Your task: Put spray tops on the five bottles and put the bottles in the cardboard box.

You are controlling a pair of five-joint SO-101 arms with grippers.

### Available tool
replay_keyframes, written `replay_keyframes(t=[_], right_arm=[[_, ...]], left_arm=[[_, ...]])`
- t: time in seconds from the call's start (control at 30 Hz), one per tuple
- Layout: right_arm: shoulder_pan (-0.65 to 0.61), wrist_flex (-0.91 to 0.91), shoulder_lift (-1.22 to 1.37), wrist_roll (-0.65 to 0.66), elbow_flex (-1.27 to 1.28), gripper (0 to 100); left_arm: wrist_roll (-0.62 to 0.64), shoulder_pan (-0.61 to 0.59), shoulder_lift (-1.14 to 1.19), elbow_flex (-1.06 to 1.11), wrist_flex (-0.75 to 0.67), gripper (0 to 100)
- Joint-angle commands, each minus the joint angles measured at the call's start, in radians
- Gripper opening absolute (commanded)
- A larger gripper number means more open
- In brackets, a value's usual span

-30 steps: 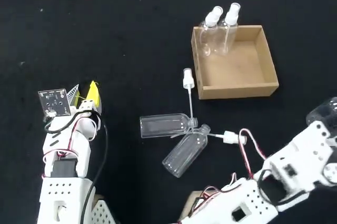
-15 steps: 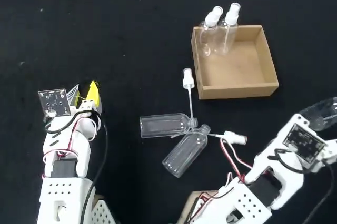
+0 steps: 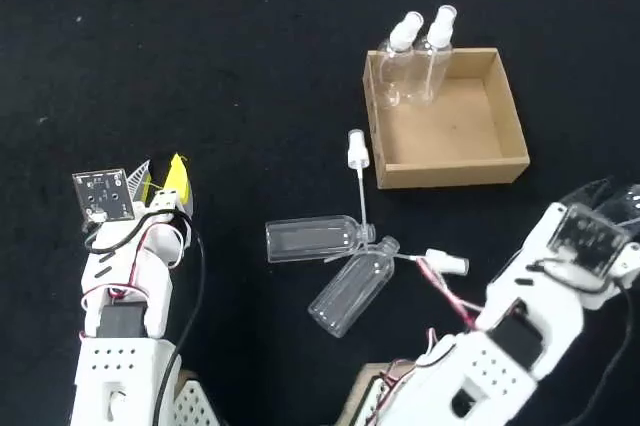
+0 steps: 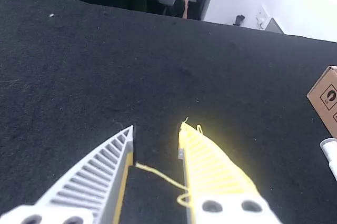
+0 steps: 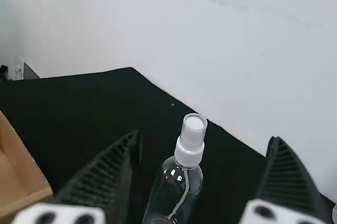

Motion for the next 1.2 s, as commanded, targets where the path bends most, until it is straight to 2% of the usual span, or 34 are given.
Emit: replay_keyframes(t=[0.0, 0.23, 0.53, 0.87, 1.0, 1.17], right_arm=[[0.006, -0.038, 0.219, 0.008, -0.171, 32.8], [0.149, -0.146, 0.395, -0.002, -0.194, 32.8], [0.032, -0.288, 0.579, 0.068, -0.136, 32.8], [0.034, -0.542, 0.934, 0.049, -0.216, 32.9], [0.034, -0.669, 1.024, 0.048, -0.209, 32.9], [0.034, -0.729, 1.086, 0.048, -0.239, 32.9]], left_arm=[[0.006, -0.002, -0.005, 0.024, 0.0, 14], [0.006, -0.001, -0.006, 0.024, 0.0, 14], [0.006, -0.004, -0.005, 0.024, 0.0, 14], [0.006, -0.002, -0.006, 0.024, 0.0, 14], [0.006, -0.002, -0.005, 0.024, -0.002, 14], [0.006, -0.002, -0.003, 0.024, -0.003, 14]])
